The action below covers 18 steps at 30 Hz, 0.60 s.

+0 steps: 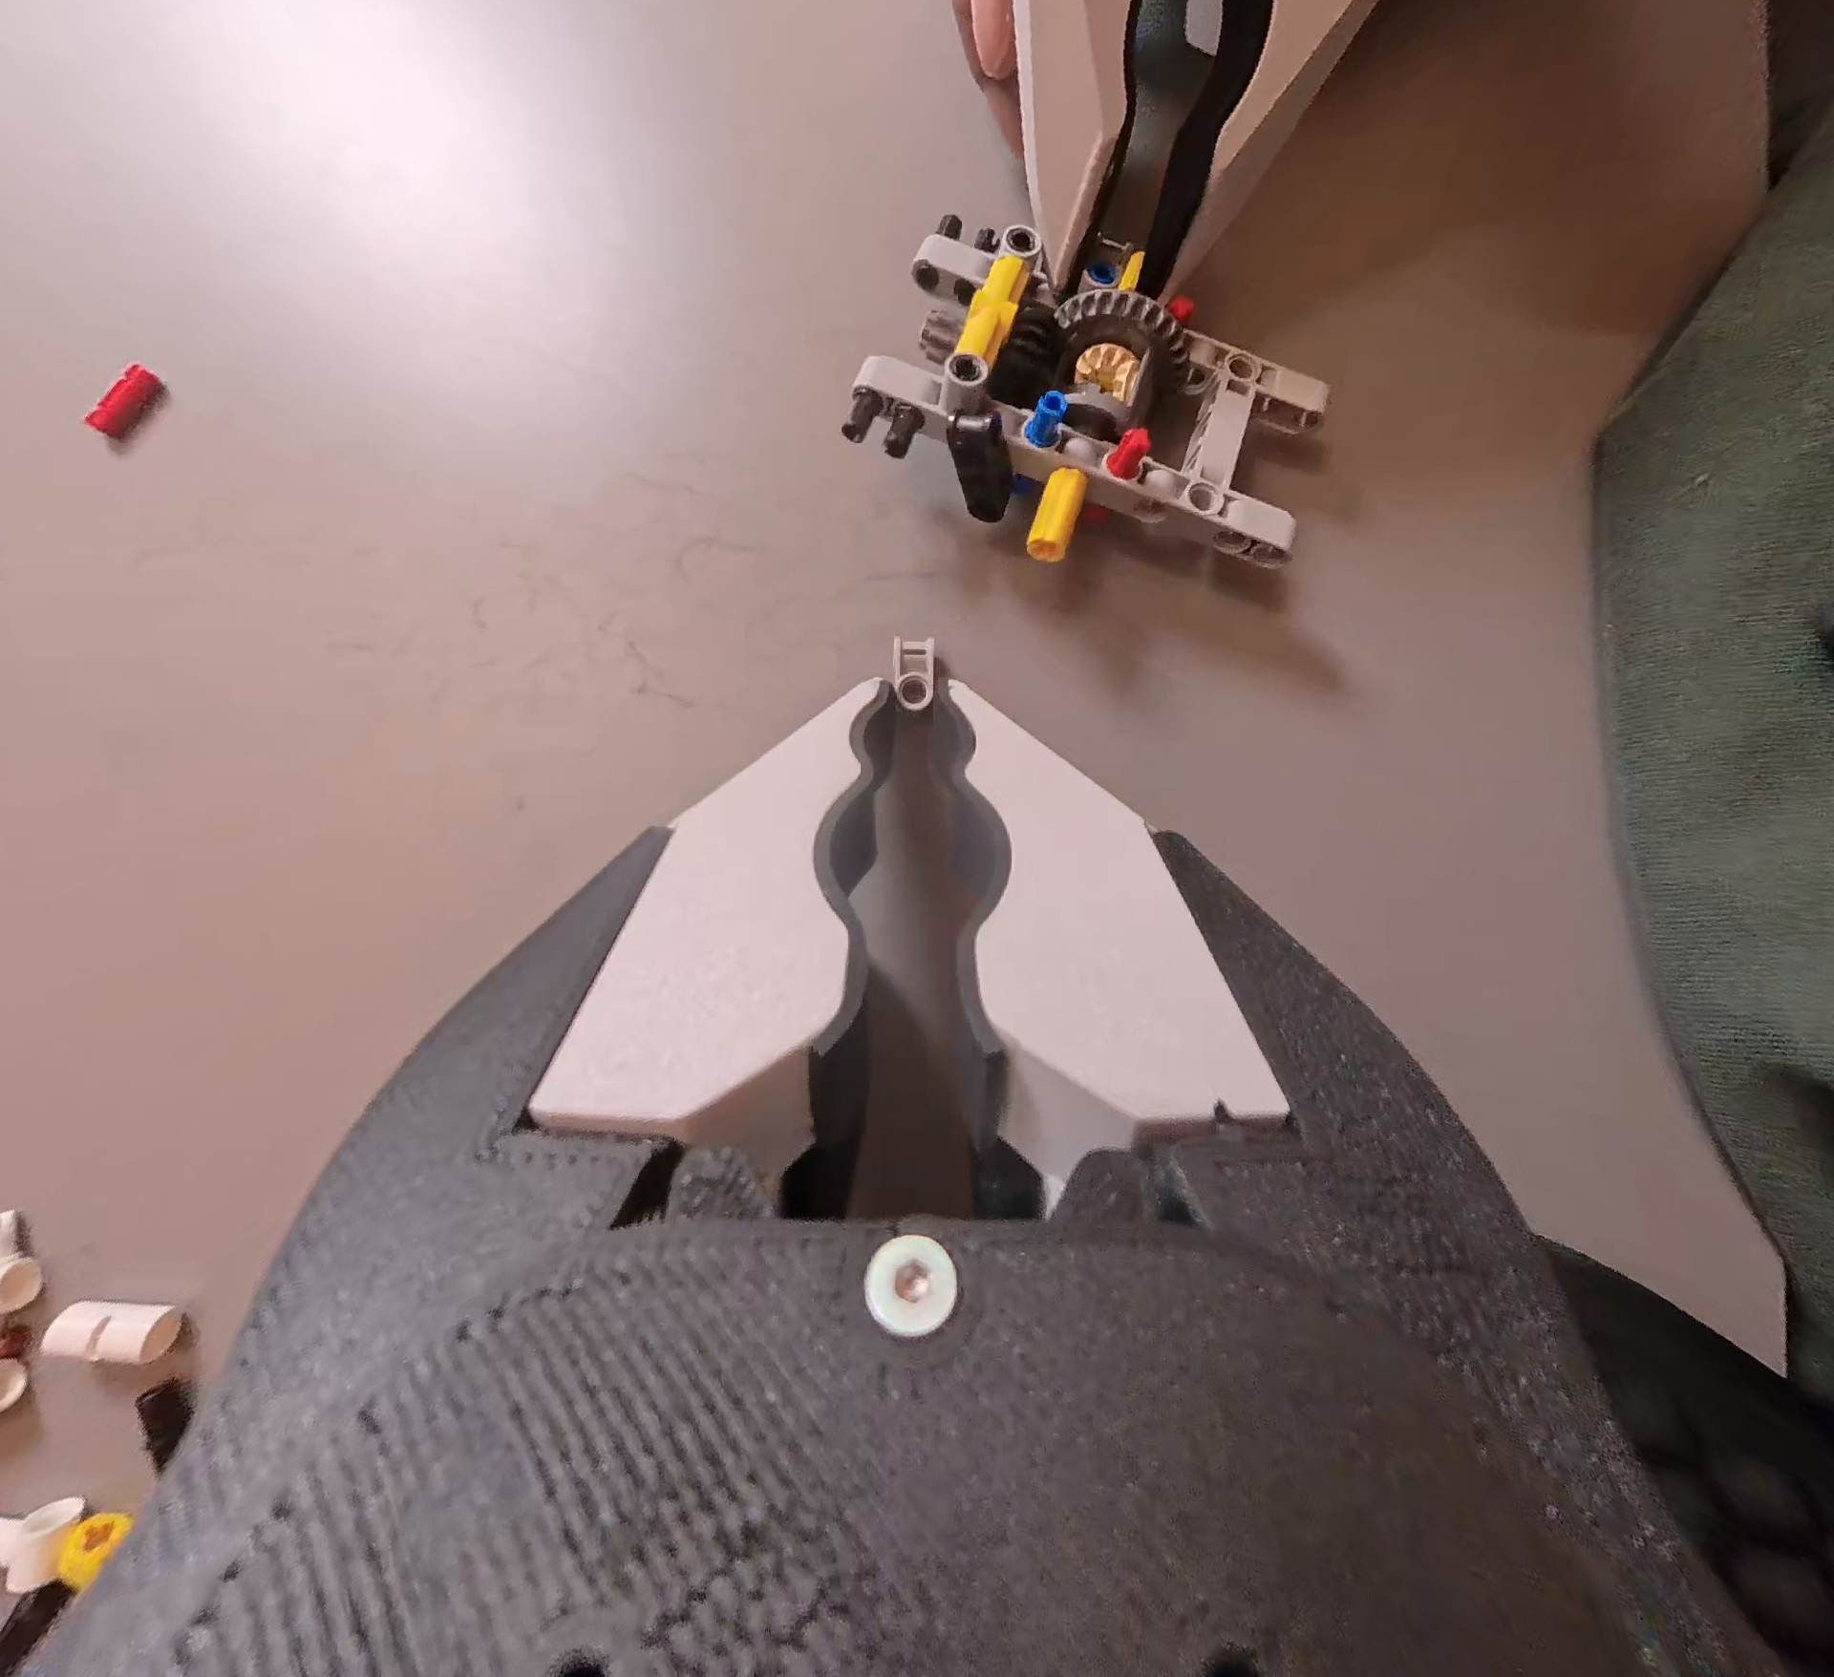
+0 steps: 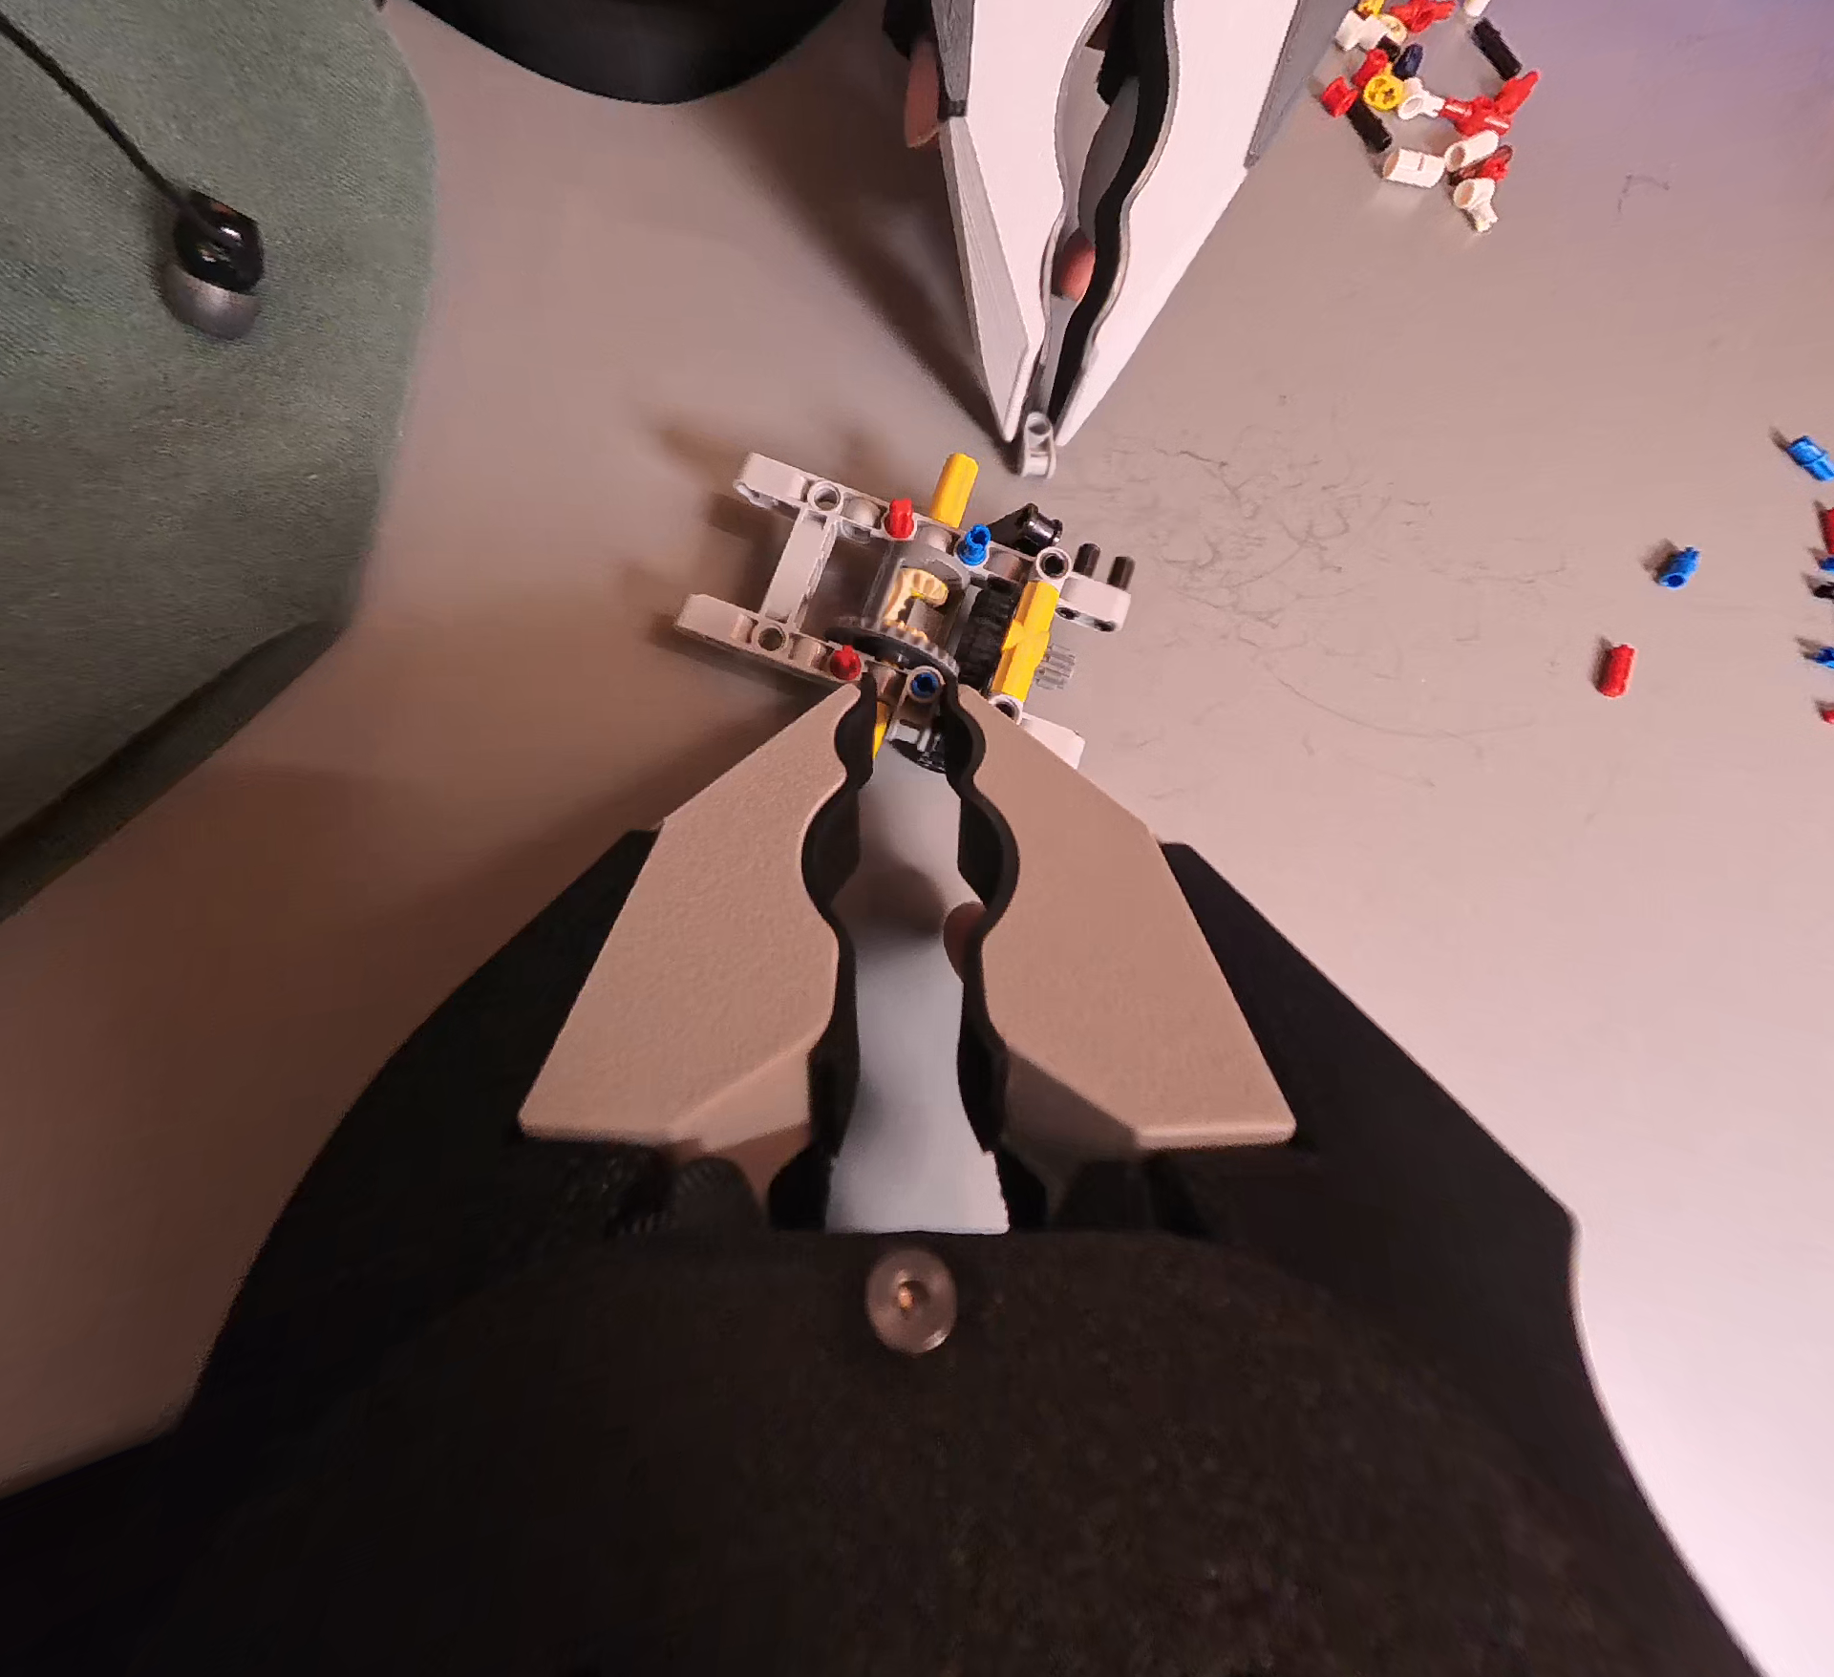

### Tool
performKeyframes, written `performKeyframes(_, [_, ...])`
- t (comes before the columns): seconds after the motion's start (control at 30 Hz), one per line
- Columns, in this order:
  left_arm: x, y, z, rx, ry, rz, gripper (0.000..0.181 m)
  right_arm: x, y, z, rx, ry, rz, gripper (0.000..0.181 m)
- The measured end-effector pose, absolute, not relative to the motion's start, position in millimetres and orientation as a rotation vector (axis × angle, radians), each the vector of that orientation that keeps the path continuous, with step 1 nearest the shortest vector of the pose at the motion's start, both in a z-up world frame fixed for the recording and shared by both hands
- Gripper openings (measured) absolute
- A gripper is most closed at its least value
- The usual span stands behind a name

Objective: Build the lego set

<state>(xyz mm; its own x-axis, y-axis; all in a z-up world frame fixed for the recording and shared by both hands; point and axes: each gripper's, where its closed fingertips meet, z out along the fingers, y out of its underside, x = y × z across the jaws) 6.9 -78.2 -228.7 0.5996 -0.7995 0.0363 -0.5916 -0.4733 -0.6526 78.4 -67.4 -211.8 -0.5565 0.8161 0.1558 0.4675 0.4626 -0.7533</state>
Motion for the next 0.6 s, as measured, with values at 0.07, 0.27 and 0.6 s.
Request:
performKeyframes(0.07, [3, -75, -229, -2.205, 1.102, -0.385, 0.005, 78, -66, -212, -1.072, -2.202, 0.907, 0.012])
performKeyframes(0.27, [-2, -72, -228, -2.108, 1.148, -0.243, 0.005, 73, -60, -212, -1.090, -2.162, 0.894, 0.011])
performKeyframes(0.6, [6, -71, -199, -1.981, 1.010, -0.393, 0.005, 68, -52, -192, -1.134, -2.027, 1.016, 0.013])
